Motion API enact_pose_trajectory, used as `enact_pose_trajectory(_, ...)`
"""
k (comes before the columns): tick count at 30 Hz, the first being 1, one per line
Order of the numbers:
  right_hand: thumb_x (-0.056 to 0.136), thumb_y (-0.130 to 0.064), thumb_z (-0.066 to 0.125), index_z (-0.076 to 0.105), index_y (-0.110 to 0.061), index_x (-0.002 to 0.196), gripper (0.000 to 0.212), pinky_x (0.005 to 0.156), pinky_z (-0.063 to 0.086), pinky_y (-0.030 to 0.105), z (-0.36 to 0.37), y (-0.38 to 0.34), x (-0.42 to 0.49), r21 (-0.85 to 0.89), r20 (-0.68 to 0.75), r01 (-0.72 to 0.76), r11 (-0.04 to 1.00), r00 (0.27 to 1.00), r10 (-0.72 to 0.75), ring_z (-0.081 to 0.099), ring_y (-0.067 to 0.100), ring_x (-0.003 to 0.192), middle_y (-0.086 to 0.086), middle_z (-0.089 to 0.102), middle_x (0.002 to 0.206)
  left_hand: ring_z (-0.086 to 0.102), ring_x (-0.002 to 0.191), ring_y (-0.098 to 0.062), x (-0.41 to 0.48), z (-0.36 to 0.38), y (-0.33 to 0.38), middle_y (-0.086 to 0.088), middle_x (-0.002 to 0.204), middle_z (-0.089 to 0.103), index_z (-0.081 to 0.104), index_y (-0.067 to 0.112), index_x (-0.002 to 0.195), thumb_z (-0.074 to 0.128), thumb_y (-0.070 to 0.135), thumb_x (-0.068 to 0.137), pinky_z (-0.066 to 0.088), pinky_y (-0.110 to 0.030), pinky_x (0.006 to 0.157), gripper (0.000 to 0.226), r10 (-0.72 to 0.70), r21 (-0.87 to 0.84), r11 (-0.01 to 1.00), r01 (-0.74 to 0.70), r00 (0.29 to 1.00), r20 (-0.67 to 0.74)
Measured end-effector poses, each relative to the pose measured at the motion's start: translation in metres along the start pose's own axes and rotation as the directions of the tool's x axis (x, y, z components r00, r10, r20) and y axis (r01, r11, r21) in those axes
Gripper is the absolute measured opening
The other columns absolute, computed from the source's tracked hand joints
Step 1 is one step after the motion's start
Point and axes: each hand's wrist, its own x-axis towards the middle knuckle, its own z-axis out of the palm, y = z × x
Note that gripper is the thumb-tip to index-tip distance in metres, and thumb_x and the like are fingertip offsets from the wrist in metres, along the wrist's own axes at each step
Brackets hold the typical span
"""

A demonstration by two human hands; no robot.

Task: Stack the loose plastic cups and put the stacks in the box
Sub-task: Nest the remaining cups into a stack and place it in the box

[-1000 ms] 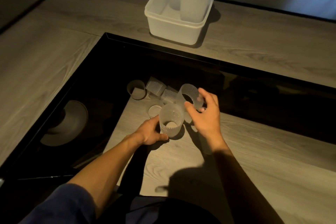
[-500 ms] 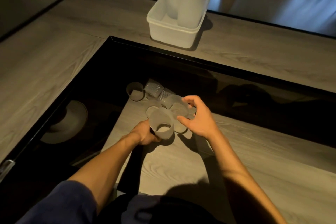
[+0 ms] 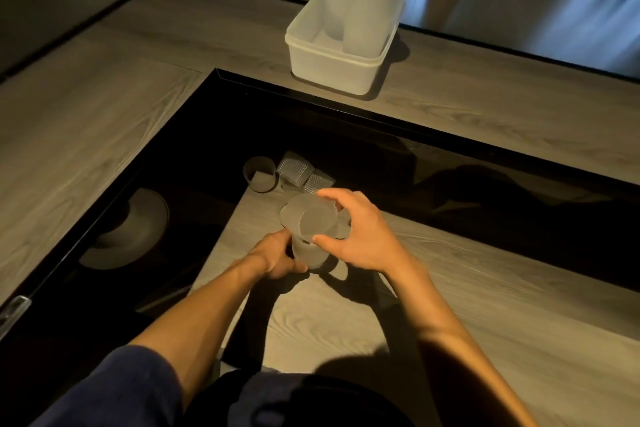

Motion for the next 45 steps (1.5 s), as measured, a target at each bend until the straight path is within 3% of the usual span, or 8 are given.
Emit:
enact_pose_trajectory(6,0.080,-0.038,0.083,0.048,-0.032,0.143,0.073,0.098,0.047,0.027,0.010,-0.001,0.002,0.020,0.025,0.005,1.000,1.000,-0.005,0.049,0.002,0.119,-0.016,0.054,0.133,0.057,0.122,-0.023,-0.005,-0.001,-0.009,0.004,0.119,0.061,0.054,0.026,0.130,0.086,0.020,0.075,0.047,-0.045,0.108,0.064,-0.005,-0.050,0.999,0.004,0.999,-0.033)
enact_pose_trajectory(11,0.078,-0.046,0.081,0.041,-0.037,0.147,0.081,0.116,0.033,0.043,0.031,0.007,-0.004,-0.110,0.060,-0.026,0.994,0.998,0.033,0.030,0.014,0.140,-0.012,0.042,0.150,0.057,0.119,-0.022,-0.018,-0.004,-0.018,0.003,0.119,0.060,0.051,0.025,0.136,0.087,0.018,0.074,0.048,-0.043,0.107,0.072,0.007,-0.050,0.999,-0.011,0.997,-0.075)
enact_pose_trajectory(16,0.081,-0.016,0.081,0.034,-0.044,0.147,0.086,0.109,0.038,0.032,0.039,-0.001,0.001,0.093,0.275,-0.115,0.989,0.958,0.085,0.036,0.008,0.137,-0.013,0.038,0.153,0.060,0.116,-0.021,-0.032,-0.012,-0.040,0.004,0.116,0.064,0.053,0.028,0.131,0.090,0.023,0.069,0.049,-0.041,0.105,0.073,-0.022,-0.062,0.998,0.016,0.995,-0.098)
enact_pose_trajectory(20,0.087,0.004,0.067,0.040,-0.032,0.150,0.077,0.092,0.051,0.026,0.059,0.006,0.015,0.148,0.137,-0.324,0.934,0.942,0.306,0.045,0.020,0.136,0.000,0.040,0.152,0.060,0.118,-0.024,-0.037,-0.028,-0.057,-0.001,0.123,0.065,0.050,0.027,0.135,0.088,0.023,0.073,0.048,-0.042,0.106,0.073,-0.047,-0.039,0.998,0.043,0.993,-0.106)
enact_pose_trajectory(23,0.088,-0.005,0.070,0.044,-0.025,0.149,0.069,0.108,0.043,0.031,0.081,0.016,0.029,0.031,0.073,-0.389,0.921,0.920,0.386,0.046,0.028,0.136,0.007,0.036,0.153,0.060,0.121,-0.026,-0.040,-0.036,-0.065,-0.002,0.127,0.065,0.050,0.027,0.136,0.088,0.024,0.073,0.048,-0.041,0.106,0.074,-0.060,-0.043,0.998,0.056,0.993,-0.106)
enact_pose_trajectory(34,0.085,-0.024,0.080,0.057,-0.028,0.138,0.057,0.120,0.033,0.041,0.123,0.029,0.075,-0.078,-0.059,-0.517,0.852,0.856,0.514,0.030,0.034,0.149,0.009,0.016,0.167,0.052,0.127,-0.025,-0.042,-0.054,-0.070,-0.001,0.131,0.058,0.046,0.026,0.141,0.092,0.023,0.064,0.044,-0.044,0.110,0.089,-0.022,-0.047,0.999,0.020,0.999,-0.043)
enact_pose_trajectory(40,0.088,-0.025,0.077,0.059,-0.020,0.127,0.043,0.096,0.054,0.040,0.130,0.033,0.075,-0.073,-0.165,-0.467,0.881,0.877,0.451,0.059,0.023,0.111,0.005,0.058,0.130,0.051,0.121,-0.015,-0.046,-0.055,-0.065,0.012,0.119,0.054,0.044,0.030,0.140,0.094,0.033,0.063,0.042,-0.032,0.103,0.092,0.047,-0.123,0.991,-0.056,0.996,-0.076)
enact_pose_trajectory(45,0.089,-0.032,0.076,0.057,-0.022,0.119,0.037,0.093,0.054,0.041,0.134,0.035,0.070,-0.046,-0.240,-0.466,0.883,0.864,0.443,0.058,0.021,0.107,-0.005,0.056,0.109,0.047,0.115,-0.009,-0.048,-0.054,-0.068,0.014,0.116,0.051,0.044,0.029,0.140,0.092,0.033,0.068,0.039,-0.027,0.099,0.087,0.062,-0.133,0.988,-0.074,0.994,-0.089)
